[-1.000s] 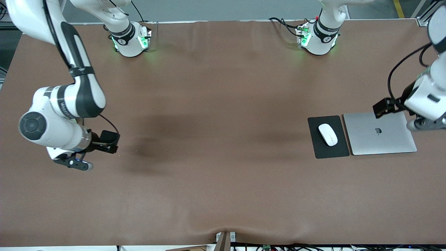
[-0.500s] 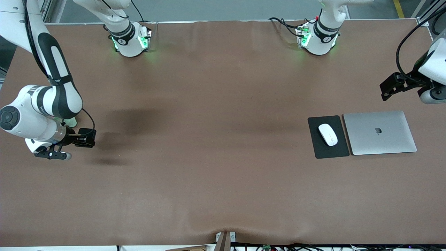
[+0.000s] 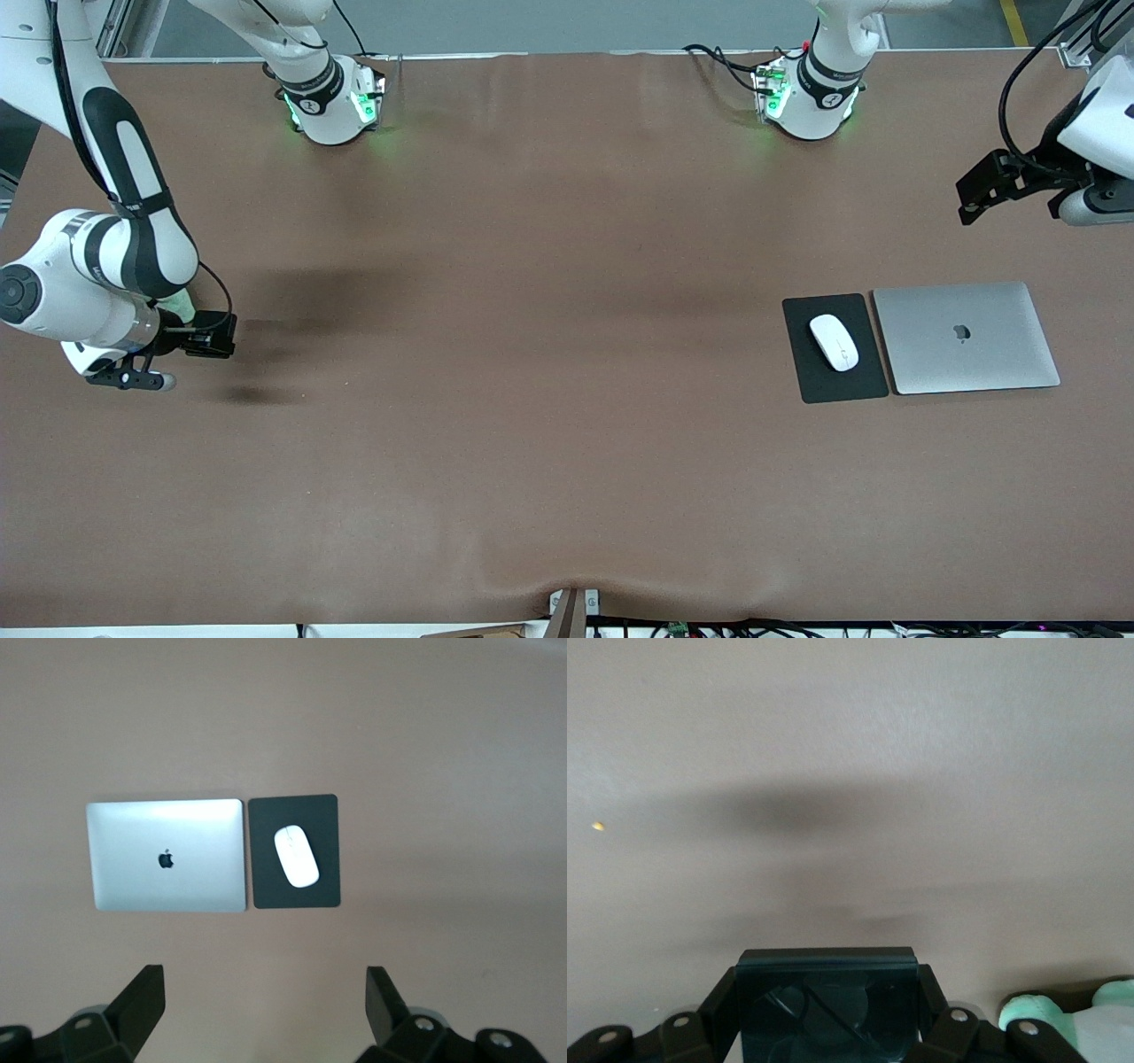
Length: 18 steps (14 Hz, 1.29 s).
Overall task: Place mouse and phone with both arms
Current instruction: 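Carry the black phone with the right gripper toward the green toy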
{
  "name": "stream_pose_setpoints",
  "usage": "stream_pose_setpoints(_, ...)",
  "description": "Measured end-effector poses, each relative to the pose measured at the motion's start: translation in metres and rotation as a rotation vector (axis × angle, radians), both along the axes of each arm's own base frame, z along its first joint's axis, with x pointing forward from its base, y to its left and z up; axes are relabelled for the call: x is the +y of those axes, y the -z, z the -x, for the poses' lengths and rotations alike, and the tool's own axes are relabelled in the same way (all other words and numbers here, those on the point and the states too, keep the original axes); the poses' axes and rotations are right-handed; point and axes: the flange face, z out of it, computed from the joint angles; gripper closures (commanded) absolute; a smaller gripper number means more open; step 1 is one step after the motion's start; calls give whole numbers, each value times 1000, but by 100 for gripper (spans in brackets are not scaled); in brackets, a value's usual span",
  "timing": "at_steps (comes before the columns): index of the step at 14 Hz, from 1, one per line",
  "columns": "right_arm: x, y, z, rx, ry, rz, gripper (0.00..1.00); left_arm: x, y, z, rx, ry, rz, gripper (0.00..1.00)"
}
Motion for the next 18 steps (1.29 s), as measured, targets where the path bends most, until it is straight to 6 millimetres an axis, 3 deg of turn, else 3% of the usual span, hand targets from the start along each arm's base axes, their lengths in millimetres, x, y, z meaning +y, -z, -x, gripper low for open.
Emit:
stream_pose_setpoints(4, 2, 29, 23, -33, -27, 6, 100, 1, 3, 2, 8, -2, 8, 0)
stream_pose_setpoints(8, -20, 41, 34, -40, -51, 4, 100, 0, 1, 4, 12, -3, 18, 0)
stream_pose_setpoints(11, -20, 53, 36, -34, -52, 2, 90, 0, 4, 5, 21, -4, 19, 0)
stream_pose_setpoints(13, -19, 61, 36, -38, -52, 3, 69, 1, 5, 5, 23, -4, 19, 0)
stream_pose_setpoints(15, -19, 67, 37, -38, -53, 3, 0, 1, 5, 5, 24, -5, 19, 0)
stream_pose_setpoints(18, -18, 69, 37, -40, -54, 3, 0, 1, 5, 5, 24, -5, 19, 0)
